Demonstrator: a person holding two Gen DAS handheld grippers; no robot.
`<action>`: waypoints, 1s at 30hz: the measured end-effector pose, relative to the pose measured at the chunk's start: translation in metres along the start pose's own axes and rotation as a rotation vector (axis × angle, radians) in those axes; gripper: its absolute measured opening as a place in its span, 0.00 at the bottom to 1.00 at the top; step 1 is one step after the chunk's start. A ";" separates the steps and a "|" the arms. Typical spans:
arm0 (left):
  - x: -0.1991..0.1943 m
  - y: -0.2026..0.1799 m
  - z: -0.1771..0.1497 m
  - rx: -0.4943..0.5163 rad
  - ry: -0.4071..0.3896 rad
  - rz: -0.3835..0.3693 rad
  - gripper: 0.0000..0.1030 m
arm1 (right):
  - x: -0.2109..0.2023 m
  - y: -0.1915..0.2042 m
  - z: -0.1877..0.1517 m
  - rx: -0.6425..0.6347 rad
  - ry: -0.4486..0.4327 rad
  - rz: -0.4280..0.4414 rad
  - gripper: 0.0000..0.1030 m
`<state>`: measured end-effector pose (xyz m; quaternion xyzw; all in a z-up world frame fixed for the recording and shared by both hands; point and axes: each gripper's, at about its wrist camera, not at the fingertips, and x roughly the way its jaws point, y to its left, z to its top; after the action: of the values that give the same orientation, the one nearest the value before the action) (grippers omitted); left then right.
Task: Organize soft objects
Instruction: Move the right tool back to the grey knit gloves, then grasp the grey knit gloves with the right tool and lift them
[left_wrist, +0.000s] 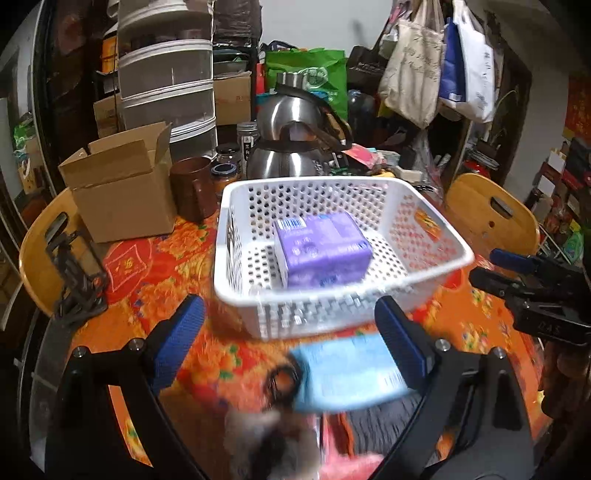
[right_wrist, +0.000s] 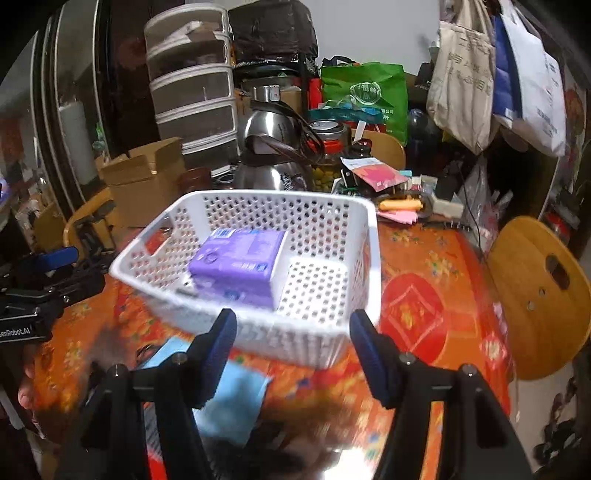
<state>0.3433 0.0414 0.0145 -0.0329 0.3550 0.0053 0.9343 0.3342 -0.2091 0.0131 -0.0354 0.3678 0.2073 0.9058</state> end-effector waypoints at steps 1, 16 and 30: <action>-0.007 0.000 -0.005 0.002 -0.002 -0.003 0.90 | -0.007 0.000 -0.010 0.012 0.001 0.010 0.62; -0.100 -0.015 -0.156 -0.015 -0.040 -0.092 0.90 | -0.074 0.017 -0.159 0.003 -0.069 -0.003 0.69; -0.027 -0.074 -0.173 0.059 0.079 -0.088 0.90 | -0.020 -0.003 -0.161 0.040 0.029 -0.016 0.68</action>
<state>0.2113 -0.0430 -0.0925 -0.0212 0.3898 -0.0474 0.9194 0.2176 -0.2536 -0.0910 -0.0231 0.3846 0.1921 0.9026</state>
